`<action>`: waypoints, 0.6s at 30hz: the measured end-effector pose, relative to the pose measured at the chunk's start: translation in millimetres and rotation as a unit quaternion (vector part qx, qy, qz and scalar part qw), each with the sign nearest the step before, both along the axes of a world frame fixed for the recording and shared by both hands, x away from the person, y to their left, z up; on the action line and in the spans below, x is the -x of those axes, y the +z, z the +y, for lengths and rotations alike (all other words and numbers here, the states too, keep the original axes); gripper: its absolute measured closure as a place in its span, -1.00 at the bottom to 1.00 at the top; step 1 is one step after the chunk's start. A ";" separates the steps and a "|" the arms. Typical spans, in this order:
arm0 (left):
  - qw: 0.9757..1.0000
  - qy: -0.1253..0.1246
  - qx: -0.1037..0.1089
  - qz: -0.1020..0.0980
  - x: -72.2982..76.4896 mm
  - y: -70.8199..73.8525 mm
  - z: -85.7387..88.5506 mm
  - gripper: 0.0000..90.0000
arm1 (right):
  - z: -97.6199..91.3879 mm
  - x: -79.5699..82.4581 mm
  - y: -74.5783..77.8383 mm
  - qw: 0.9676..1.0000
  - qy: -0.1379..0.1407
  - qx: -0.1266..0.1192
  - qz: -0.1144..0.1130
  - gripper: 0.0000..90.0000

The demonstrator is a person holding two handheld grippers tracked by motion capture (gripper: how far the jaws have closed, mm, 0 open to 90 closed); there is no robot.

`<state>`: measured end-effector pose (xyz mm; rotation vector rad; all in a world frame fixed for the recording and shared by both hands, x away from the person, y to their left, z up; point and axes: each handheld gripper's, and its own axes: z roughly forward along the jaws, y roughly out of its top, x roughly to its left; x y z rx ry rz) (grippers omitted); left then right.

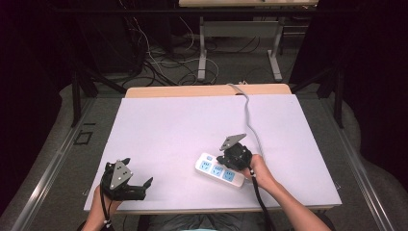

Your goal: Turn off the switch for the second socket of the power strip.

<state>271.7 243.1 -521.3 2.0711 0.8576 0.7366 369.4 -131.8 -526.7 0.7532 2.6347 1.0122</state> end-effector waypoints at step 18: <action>1.000 0.001 -0.001 -0.001 -0.1 -0.1 -0.2 -1.00 | 2.3 3.6 0.2 1.000 -0.004 0.010 -0.007 1.00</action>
